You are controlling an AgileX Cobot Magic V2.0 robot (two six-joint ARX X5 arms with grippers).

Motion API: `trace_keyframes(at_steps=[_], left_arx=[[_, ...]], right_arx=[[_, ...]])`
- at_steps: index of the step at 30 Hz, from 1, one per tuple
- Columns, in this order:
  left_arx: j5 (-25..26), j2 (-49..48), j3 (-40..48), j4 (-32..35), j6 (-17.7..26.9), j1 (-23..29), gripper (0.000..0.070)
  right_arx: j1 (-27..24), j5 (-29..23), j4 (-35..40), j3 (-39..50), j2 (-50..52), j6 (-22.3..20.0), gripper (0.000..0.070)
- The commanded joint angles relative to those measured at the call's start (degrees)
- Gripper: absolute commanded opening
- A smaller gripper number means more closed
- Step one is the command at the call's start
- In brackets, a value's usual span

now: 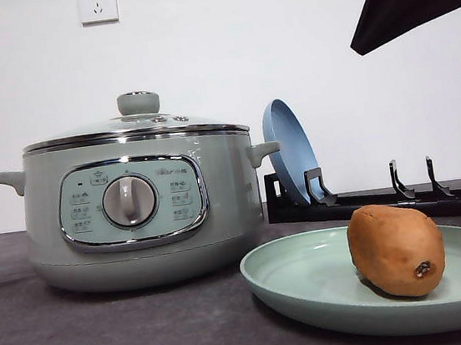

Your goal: Transfer potato from steamer to green plate

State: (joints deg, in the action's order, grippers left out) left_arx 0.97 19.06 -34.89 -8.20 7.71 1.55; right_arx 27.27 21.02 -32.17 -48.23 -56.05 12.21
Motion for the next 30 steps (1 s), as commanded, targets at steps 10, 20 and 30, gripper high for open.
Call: trace_keyframes(at_steps=[10, 20, 30], left_arx=[[-0.2, -10.3, 17.1, 0.5, 0.6, 0.8, 0.0001], [-0.2, -18.2, 29.3, 0.4, 0.6, 0.8, 0.0001], [-0.2, -18.9, 33.7, -0.2, 0.6, 0.8, 0.0001]], right_arx=[[0.2, 0.0, 0.4, -1.0, -0.3, -0.7, 0.0001], [0.2, 0.0, 0.4, -1.0, -0.3, -0.7, 0.0001], [0.3, 0.0, 0.4, -1.0, -0.3, -0.7, 0.0001]])
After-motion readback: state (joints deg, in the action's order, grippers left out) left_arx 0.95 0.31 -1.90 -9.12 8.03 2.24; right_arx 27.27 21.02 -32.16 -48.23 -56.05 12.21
